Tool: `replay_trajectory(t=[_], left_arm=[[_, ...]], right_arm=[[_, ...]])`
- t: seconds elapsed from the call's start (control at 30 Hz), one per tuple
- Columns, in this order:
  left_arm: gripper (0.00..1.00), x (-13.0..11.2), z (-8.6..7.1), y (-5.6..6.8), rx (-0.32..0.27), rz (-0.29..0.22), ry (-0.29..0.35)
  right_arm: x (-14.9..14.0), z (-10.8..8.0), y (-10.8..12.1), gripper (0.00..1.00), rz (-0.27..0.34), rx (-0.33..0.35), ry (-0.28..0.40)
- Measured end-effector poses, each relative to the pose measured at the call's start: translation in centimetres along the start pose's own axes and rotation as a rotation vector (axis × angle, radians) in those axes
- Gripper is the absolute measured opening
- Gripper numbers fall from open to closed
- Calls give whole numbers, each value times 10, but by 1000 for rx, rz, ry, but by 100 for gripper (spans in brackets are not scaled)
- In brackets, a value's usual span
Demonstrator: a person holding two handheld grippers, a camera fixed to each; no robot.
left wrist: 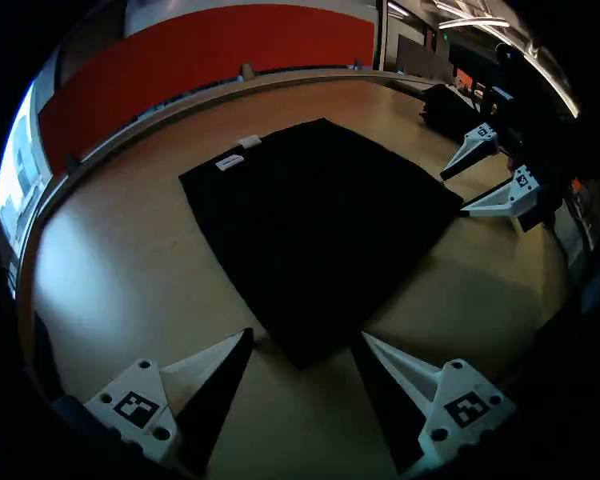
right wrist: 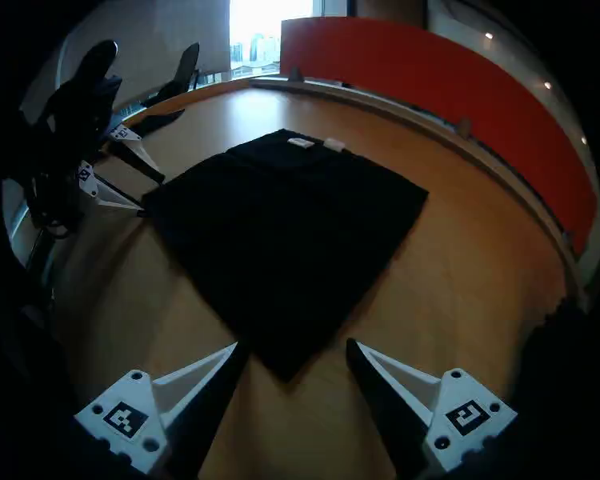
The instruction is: Fold towel
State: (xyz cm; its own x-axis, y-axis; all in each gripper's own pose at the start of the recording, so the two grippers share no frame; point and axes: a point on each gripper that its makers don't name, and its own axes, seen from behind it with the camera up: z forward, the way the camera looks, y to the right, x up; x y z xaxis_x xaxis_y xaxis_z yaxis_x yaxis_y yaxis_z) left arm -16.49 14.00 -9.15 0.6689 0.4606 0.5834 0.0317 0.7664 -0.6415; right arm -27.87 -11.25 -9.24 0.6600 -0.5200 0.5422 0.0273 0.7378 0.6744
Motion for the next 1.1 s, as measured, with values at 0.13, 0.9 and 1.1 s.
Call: replay_trajectory(t=[0.13,0.9,1.1], left_arm=[[86,0,0,1,-1,-2,1],[19,-1,-2,10,0,-3,-19],[10,1,-3,9,6,-23,-28]], right_arm=[[-1,-1,-2,85,9,13,2],[-1,-2,-9,21,9,26,-16],[2,-3,-13,19,22,31,-5]])
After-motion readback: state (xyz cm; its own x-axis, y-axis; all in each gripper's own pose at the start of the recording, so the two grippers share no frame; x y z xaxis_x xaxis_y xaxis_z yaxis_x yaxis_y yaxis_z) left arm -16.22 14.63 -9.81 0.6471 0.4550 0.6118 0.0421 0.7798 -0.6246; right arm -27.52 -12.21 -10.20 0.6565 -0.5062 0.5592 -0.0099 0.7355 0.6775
